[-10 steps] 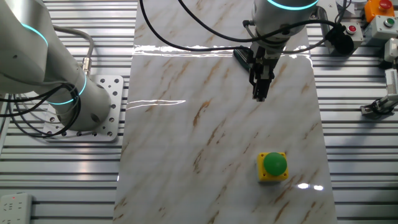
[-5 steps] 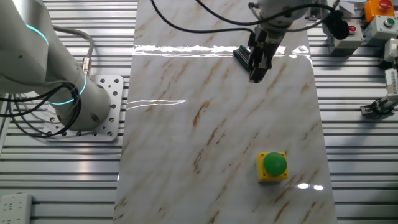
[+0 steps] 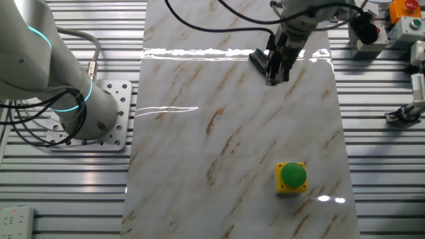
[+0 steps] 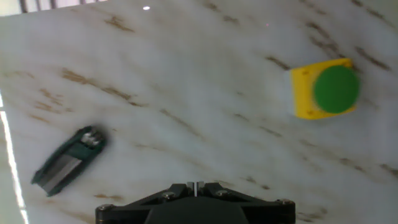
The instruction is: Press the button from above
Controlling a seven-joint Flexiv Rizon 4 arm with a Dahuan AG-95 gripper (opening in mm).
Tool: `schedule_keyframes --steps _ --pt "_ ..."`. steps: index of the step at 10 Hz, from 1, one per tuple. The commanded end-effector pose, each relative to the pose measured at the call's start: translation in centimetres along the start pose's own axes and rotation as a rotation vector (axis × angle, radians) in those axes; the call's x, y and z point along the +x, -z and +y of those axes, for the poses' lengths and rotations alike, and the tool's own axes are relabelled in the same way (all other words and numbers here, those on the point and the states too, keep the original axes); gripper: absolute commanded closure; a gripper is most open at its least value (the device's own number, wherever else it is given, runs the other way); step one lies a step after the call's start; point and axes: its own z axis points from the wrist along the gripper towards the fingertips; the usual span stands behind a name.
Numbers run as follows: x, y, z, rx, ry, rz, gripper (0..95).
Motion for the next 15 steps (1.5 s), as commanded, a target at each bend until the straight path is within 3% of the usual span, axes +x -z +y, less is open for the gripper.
schedule_keyframes --steps 1,4,7,10,13,15 --pt "0.2 0.4 -4.5 -0.025 0.054 -0.001 95.0" --pt "-0.1 -0.8 -7.9 -0.038 0.063 0.001 95.0" --pt "-0.8 -3.5 -10.7 -0.027 0.061 -0.006 95.0" --pt "-1.9 -4.2 -13.2 -0.035 0.057 -0.005 95.0" --pt "-3.8 -4.6 -13.7 -0.036 0.021 -0.006 95.0" --pt "-4.3 -5.1 -14.0 -0.032 0.017 -0.009 95.0"
